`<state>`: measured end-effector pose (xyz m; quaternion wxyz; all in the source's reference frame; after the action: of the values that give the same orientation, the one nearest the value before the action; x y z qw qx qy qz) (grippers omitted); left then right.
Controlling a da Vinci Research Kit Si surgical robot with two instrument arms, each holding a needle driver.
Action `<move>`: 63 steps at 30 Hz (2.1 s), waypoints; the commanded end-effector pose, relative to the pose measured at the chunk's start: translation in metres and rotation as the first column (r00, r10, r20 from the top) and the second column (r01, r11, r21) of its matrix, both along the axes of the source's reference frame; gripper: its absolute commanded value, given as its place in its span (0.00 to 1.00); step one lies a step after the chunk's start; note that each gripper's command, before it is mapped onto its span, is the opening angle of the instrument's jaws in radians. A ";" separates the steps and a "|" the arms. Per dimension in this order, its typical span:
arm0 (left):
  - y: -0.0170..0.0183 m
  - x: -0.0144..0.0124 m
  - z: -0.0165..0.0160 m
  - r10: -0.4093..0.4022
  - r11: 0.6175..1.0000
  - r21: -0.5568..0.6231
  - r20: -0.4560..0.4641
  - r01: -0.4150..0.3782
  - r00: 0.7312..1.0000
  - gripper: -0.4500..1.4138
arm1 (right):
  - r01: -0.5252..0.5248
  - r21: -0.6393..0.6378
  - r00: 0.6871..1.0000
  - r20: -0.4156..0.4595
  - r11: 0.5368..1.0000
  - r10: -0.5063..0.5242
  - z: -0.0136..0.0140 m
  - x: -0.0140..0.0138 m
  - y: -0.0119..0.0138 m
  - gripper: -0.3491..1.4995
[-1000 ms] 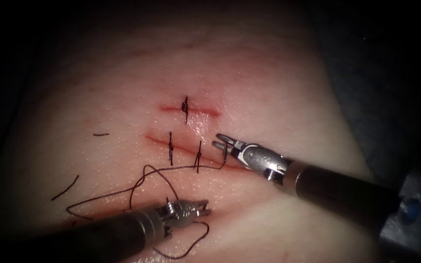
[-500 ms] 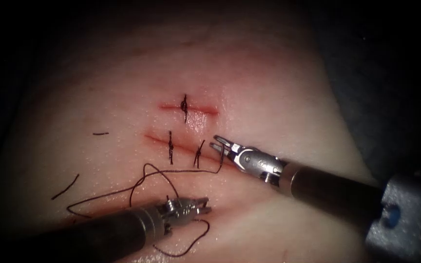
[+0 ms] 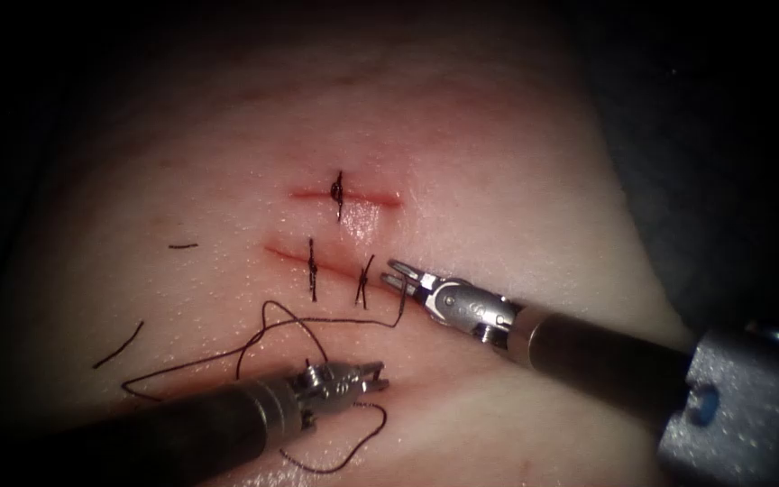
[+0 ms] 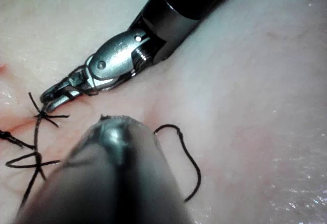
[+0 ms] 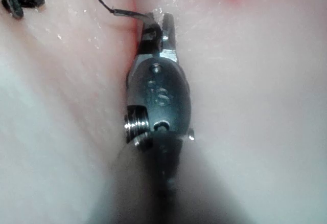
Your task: Wound Closure
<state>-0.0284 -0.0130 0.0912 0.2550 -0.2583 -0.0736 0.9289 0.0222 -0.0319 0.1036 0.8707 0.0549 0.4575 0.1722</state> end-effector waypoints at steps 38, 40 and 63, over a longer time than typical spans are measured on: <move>-0.0004 0.0009 0.0104 -0.028 1.000 -0.011 -0.053 0.027 0.998 0.19 | -0.215 0.914 0.829 -0.015 0.343 0.559 -0.0082 0.0017 0.0162 0.00; -0.0005 0.0010 0.0104 -0.026 1.000 -0.009 -0.054 0.025 0.998 0.19 | -0.189 0.931 0.825 -0.022 0.312 0.564 -0.0080 0.0017 0.0161 0.00; 0.0006 0.0029 0.0090 -0.014 1.000 0.006 -0.051 0.015 0.999 0.18 | 0.106 0.993 0.874 -0.120 0.057 0.470 -0.0096 0.0048 0.0092 0.00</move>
<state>-0.0250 -0.0125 0.0996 0.2655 -0.2342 -0.0693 0.9327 0.0261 -0.0231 0.0937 0.4475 0.6010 0.3945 0.5319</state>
